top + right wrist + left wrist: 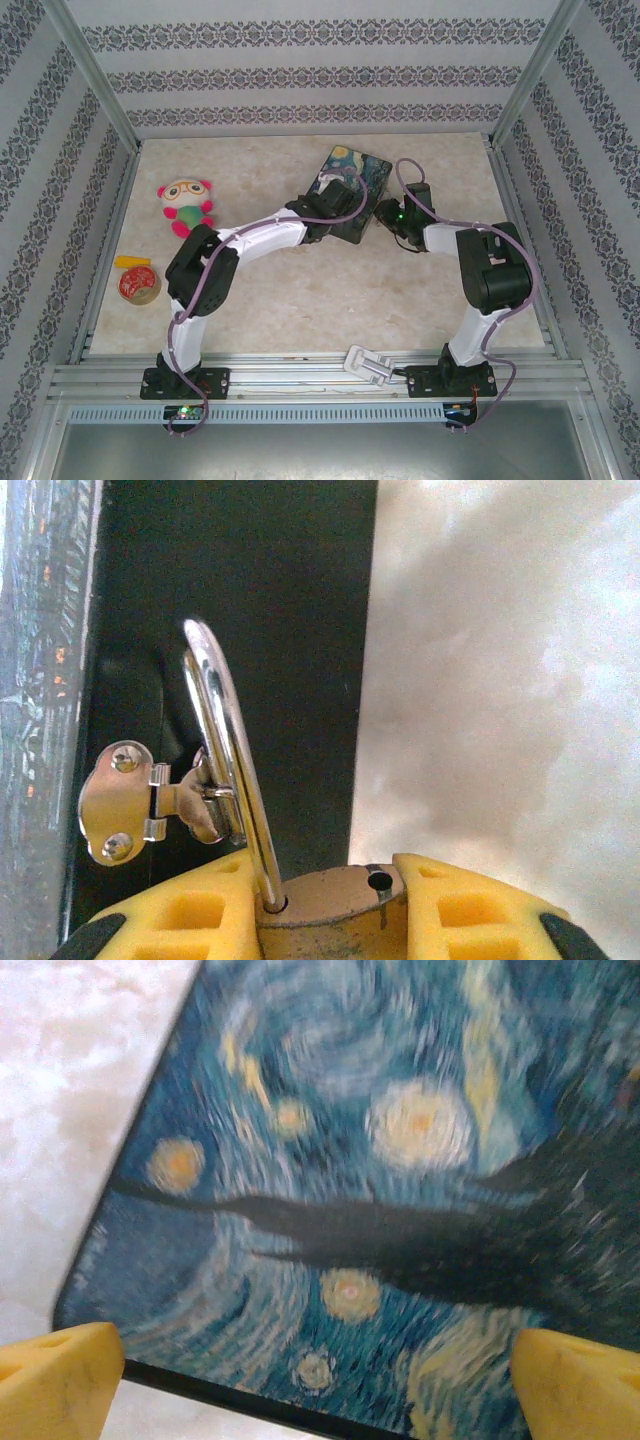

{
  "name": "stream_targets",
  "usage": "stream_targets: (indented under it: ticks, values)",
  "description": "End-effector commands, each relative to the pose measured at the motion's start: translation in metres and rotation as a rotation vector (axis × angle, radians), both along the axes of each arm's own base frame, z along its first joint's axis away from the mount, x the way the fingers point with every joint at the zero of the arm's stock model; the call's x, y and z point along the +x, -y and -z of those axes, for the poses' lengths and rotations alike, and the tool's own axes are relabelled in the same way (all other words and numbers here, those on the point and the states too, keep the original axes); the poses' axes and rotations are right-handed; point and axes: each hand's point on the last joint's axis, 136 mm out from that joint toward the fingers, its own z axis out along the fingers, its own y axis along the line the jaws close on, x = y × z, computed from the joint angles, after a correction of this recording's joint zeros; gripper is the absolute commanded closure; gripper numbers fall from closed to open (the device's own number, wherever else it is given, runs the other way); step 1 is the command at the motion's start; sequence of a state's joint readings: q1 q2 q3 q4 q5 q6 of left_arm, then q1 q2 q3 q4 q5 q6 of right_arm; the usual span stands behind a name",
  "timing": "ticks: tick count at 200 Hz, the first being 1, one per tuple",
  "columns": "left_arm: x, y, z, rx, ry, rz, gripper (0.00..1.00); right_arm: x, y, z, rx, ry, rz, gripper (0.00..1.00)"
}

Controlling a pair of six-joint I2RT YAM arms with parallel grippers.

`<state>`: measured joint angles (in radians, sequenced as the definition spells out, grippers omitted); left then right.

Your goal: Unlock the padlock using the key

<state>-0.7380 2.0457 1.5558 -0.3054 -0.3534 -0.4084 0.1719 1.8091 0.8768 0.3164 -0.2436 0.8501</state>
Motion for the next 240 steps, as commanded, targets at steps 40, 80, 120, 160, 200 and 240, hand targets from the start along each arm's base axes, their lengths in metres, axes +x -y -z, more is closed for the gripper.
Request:
stream_targets:
  ticks: [40,80,120,160,200,240]
  values:
    - [-0.006,-0.024,0.016,0.170,-0.033,0.002,0.01,0.035,0.010,-0.027,0.036,0.099,0.046,0.83]
    - [-0.011,-0.031,0.023,0.176,-0.054,-0.006,0.01,0.044,0.019,-0.023,0.069,0.100,0.052,0.82]
    - [-0.014,-0.034,0.028,0.177,-0.066,-0.007,0.01,0.053,0.020,-0.016,0.137,0.118,0.039,0.83]
    - [-0.019,-0.039,0.028,0.176,-0.068,-0.011,0.01,0.048,0.022,-0.017,0.129,0.126,0.038,0.85]
    - [-0.029,-0.047,0.028,0.161,-0.071,-0.009,0.01,0.031,0.025,-0.022,0.098,0.130,0.035,0.85]
    - [-0.039,-0.061,0.024,0.173,-0.067,-0.016,0.01,0.003,0.030,-0.027,0.047,0.115,0.018,0.85]
